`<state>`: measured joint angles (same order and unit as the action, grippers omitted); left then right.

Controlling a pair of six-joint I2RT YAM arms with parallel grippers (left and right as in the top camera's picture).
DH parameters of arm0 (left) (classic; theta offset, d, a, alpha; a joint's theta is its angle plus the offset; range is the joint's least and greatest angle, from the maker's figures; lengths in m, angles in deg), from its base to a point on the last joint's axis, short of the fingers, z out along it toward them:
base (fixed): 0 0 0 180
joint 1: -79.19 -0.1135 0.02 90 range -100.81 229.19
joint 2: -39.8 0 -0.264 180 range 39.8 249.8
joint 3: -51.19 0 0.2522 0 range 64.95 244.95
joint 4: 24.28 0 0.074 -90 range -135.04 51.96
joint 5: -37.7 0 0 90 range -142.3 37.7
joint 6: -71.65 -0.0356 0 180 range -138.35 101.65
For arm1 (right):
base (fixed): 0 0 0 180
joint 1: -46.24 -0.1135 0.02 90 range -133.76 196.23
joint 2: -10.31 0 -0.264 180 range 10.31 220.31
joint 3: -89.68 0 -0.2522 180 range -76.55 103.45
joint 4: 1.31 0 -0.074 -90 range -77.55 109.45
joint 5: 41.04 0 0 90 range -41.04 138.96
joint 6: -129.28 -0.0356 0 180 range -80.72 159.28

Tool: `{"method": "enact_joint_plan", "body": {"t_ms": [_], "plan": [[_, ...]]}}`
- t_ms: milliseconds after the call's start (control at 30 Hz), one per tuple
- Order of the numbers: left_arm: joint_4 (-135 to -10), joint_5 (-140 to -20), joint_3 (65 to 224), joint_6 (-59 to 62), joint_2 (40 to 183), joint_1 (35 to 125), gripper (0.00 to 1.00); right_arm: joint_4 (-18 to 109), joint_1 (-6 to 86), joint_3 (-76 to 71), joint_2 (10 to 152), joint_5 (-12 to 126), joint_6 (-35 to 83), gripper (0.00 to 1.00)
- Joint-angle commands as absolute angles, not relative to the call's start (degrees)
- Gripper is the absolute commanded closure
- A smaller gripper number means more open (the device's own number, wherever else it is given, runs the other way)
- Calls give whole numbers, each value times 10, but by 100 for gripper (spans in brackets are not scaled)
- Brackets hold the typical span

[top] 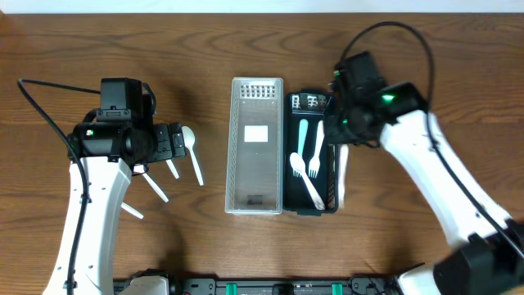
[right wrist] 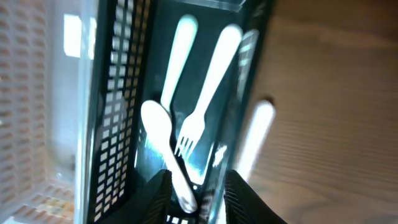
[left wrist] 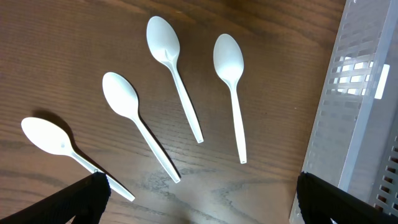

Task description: Pack container

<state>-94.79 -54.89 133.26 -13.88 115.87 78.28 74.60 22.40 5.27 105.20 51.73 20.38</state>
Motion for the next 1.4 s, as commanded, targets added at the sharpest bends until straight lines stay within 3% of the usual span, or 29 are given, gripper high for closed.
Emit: {"method": "enact_joint_plan", "body": {"t_ms": [0, 200, 400, 500, 567, 800, 1367], "plan": [[-950, -542, 1344, -142, 1158, 782, 2, 747, 200, 61, 1089, 514, 186, 71], [-950, -542, 1344, -142, 1158, 782, 2, 733, 208, 63, 1092, 497, 185, 71], [-950, -542, 1344, -142, 1158, 782, 2, 741, 275, 90, 1062, 490, 186, 69], [-950, -542, 1344, -142, 1158, 782, 2, 758, 320, 108, 1047, 490, 204, 60], [-950, -542, 1344, -142, 1158, 782, 2, 780, 349, 111, 1038, 490, 230, 45], [-950, -542, 1344, -142, 1158, 782, 2, 871, 424, 87, 1035, 490, 343, 36], [-943, -542, 1344, -142, 1158, 782, 2, 762, 389, -163, 1035, 501, 380, 29]]}}
